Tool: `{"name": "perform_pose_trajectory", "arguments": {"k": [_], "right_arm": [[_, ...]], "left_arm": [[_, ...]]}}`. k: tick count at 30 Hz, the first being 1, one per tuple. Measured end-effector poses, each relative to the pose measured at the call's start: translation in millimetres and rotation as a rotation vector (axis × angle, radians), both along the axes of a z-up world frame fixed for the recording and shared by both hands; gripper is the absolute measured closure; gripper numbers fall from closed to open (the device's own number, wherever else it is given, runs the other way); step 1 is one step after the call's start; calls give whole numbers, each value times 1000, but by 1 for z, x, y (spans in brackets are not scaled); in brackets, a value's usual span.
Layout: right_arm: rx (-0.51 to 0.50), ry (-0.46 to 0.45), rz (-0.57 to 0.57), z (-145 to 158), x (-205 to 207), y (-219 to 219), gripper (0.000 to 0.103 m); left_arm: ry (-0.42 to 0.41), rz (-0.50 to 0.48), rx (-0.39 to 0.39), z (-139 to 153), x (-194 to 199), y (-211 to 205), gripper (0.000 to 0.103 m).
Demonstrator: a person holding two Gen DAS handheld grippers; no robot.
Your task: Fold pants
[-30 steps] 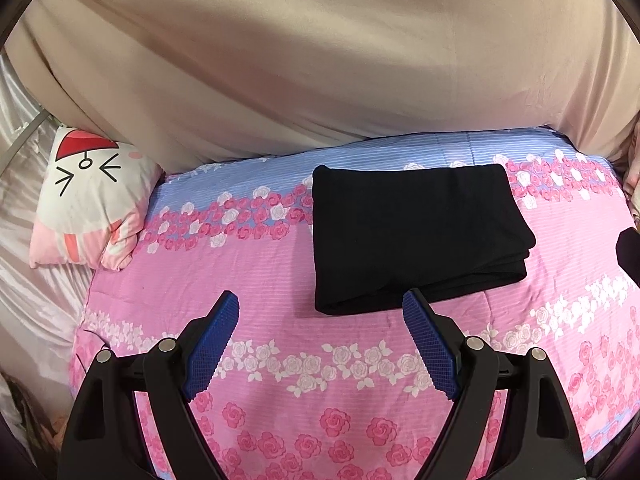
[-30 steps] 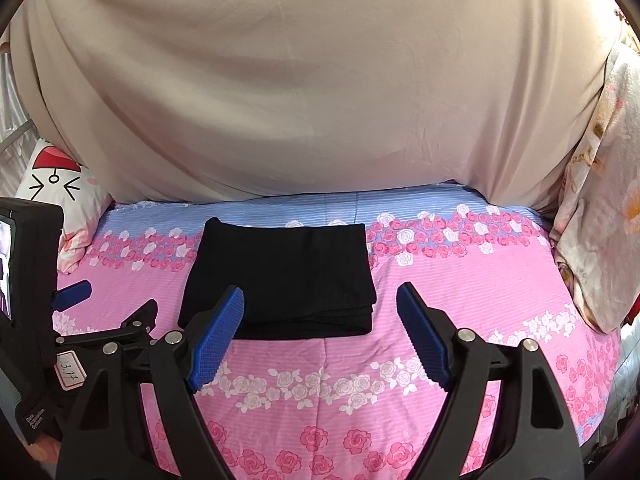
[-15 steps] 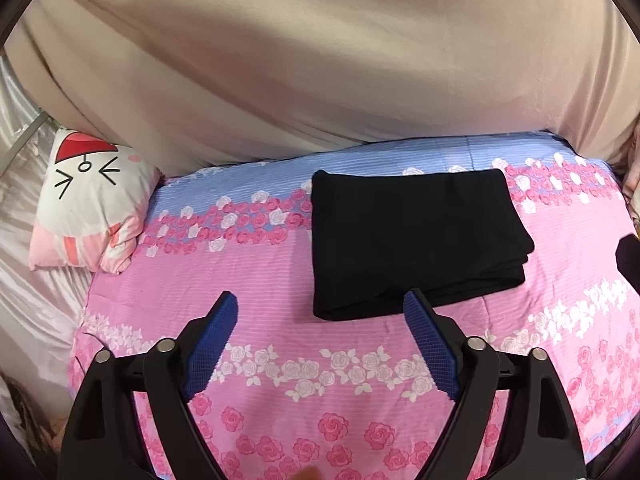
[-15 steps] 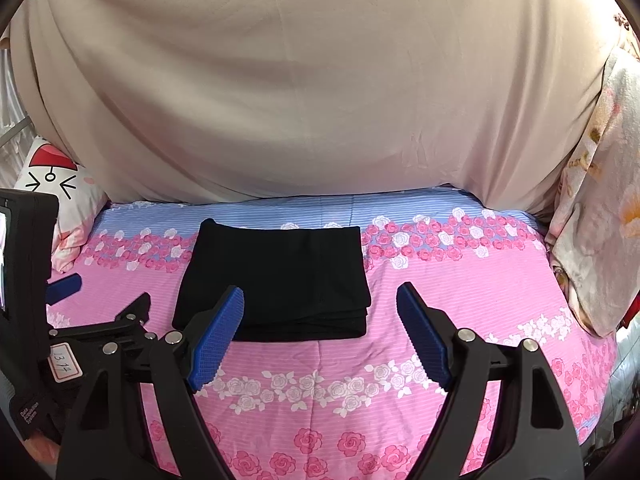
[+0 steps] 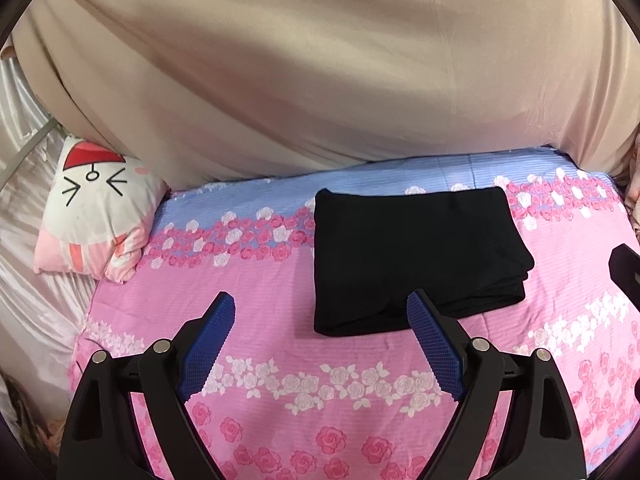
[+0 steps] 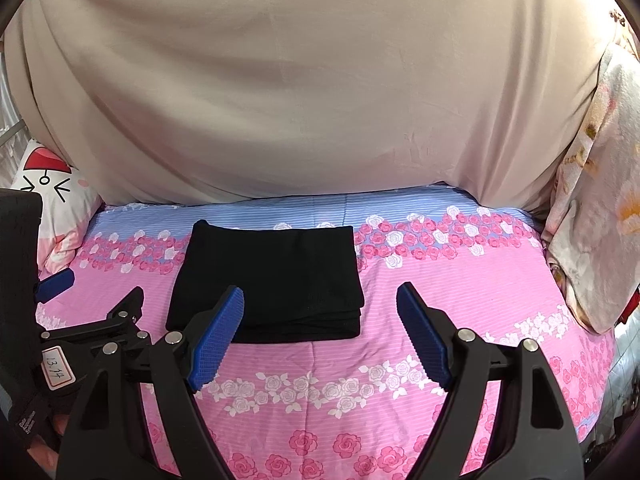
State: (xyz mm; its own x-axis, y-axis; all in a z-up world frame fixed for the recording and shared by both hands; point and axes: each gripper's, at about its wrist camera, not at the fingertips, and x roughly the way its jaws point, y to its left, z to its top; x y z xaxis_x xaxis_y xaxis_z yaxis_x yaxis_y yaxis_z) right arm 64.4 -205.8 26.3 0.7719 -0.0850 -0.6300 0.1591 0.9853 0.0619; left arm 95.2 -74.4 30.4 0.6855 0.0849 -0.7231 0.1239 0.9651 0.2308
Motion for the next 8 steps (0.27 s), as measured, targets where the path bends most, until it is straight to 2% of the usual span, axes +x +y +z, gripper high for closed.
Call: {"name": "perform_pose_trajectory", "arguments": {"k": [8], "right_arm": [[2,5,-5,-2,1,-1,26]], "left_arm": [[73,-13,-4,-6,9,-1,17]]}}
